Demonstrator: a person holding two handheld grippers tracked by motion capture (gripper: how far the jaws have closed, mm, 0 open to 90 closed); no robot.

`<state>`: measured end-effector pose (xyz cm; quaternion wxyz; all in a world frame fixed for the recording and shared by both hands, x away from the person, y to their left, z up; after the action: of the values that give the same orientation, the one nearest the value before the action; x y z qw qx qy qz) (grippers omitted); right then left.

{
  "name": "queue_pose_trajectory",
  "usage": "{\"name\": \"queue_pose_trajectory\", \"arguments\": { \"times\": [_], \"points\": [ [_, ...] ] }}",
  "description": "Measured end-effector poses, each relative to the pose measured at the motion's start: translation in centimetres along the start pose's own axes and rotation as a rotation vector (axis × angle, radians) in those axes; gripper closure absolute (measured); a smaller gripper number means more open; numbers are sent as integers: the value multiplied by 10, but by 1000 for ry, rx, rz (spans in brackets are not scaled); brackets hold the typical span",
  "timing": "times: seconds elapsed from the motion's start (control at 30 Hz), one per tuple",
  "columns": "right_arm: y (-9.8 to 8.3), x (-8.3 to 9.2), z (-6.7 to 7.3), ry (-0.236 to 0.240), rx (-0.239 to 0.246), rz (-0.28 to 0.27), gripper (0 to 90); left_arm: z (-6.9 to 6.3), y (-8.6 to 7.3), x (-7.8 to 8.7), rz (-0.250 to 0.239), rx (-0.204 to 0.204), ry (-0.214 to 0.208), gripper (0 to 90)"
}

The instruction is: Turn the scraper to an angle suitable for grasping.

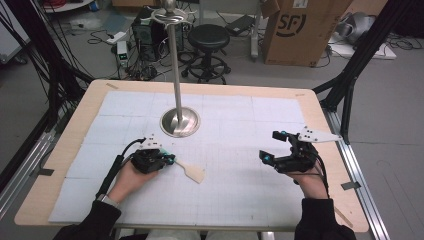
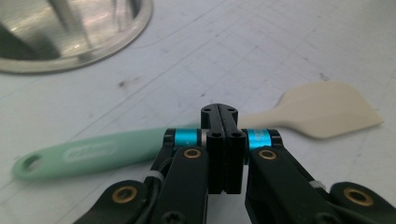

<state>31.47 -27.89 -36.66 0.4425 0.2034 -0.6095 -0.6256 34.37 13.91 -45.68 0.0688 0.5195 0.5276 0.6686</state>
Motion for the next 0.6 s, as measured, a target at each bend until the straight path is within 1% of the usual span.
{"name": "queue_pose_trajectory", "arguments": {
  "times": [0.03, 0.07, 0.1, 0.13, 0.17, 0.23, 0.27, 0.3, 0.4, 0.43, 0.53, 0.6],
  "points": [
    [0, 0, 0, 0, 0, 0, 39, -4, 3, -3, 5, -10, 4, 900],
    [0, 2, 0, 0, -2, -7, 39, -6, 6, -6, -1, -10, 1, 900],
    [0, 4, 0, -3, -2, -12, 39, -12, 13, -14, -7, -9, -14, 900],
    [0, 4, 0, -3, -2, -12, 39, -12, 13, -14, -7, -9, -14, 900],
    [1, 6, 0, -4, -3, -22, 39, -15, 16, -18, -8, -18, -16, 900],
    [1, 7, 1, -2, -4, -24, 39, -22, 21, -26, -28, -13, -25, 900],
    [1, 7, 1, 2, -4, -22, 39, -24, 23, -29, -22, -30, -23, 900],
    [1, 7, 1, 2, -3, -18, 39, -26, 24, -32, -17, -36, -24, 900],
    [0, 6, 0, 3, -6, -15, 39, -27, 23, -40, 25, -36, -38, 900],
    [0, 6, -1, -1, -1, -15, 39, -26, 23, -40, 26, -17, -49, 900],
    [-2, 7, 0, -4, -1, -9, 39, -28, 22, -38, 32, -14, -55, 900],
    [-1, 8, 1, -3, -3, -10, 39, -34, 20, -36, 42, -48, -68, 900]
  ]
}}
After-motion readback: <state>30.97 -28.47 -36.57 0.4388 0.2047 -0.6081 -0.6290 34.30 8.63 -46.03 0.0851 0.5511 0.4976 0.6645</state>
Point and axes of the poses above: each handheld gripper's, and its own axes: x roughly backward along the jaws, y roughly out of its top, z roughly to its left, the point moved 2 cm from there along -x, roughly forward along the jaws, and after that the axes turned 1 degree about z, right-handed, at the moved point
